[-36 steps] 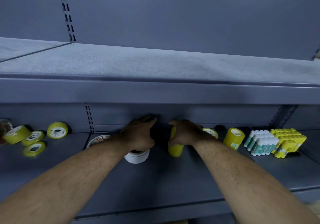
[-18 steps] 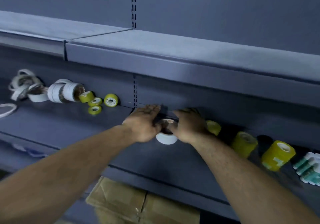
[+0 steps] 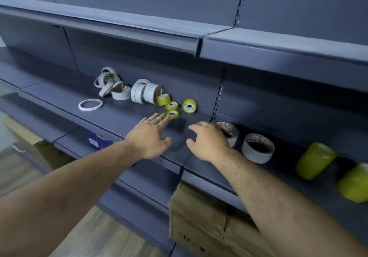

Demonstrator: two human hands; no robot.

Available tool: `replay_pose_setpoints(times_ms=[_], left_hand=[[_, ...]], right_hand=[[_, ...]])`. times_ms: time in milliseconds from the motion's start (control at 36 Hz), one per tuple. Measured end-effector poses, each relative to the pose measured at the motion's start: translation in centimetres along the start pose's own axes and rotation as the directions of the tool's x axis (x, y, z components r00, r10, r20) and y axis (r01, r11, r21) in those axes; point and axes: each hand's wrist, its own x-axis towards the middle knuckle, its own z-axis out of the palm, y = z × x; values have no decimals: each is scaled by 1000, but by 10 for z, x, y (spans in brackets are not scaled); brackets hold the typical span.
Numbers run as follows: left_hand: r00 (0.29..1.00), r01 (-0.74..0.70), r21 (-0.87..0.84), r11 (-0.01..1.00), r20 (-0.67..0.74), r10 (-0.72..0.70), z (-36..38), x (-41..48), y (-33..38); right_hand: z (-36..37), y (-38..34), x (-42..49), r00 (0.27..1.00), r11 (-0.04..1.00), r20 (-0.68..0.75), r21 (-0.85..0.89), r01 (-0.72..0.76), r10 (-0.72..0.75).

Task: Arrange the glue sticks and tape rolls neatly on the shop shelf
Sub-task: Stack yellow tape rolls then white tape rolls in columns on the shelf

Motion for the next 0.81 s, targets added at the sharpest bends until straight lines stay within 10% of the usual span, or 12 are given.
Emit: replay_pose_setpoints(times_ms=[806], left_hand=[[990, -98, -118, 988, 94, 110, 4, 111, -150]], right_hand=[[56, -66, 159, 941, 945, 86, -31, -327, 328]])
